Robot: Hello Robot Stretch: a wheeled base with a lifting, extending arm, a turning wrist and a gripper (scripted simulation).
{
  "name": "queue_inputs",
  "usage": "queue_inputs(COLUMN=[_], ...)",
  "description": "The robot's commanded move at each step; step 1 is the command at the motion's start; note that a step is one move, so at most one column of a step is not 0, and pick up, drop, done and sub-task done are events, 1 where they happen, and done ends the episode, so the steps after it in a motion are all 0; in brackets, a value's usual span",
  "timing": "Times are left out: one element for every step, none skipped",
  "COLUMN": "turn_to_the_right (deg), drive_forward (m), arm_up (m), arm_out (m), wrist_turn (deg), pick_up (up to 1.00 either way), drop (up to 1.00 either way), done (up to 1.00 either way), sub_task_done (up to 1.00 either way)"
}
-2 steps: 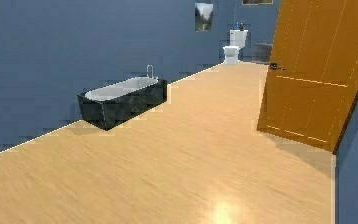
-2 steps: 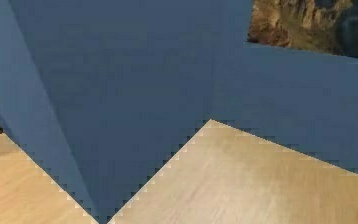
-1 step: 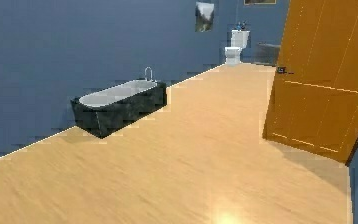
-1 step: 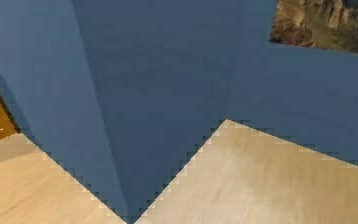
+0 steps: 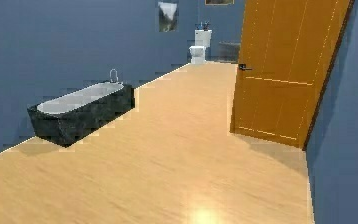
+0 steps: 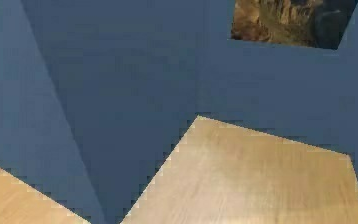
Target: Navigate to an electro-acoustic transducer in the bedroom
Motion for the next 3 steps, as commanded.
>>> queue_inputs(turn_to_the_right=[0.0, 0.0, 3.0], drive_forward=[1.00, 1.00, 0.00], arm_up=[0.00, 0.00, 0.00], arm_out=[0.00, 0.00, 0.00], wrist_turn=[0.0, 0.0, 0.0], pick_up=[0.00, 0.00, 0.00], drop=[0.00, 0.00, 0.00], done=[0.00, 0.00, 0.00], sub_task_done=[0.00, 0.00, 0.00])
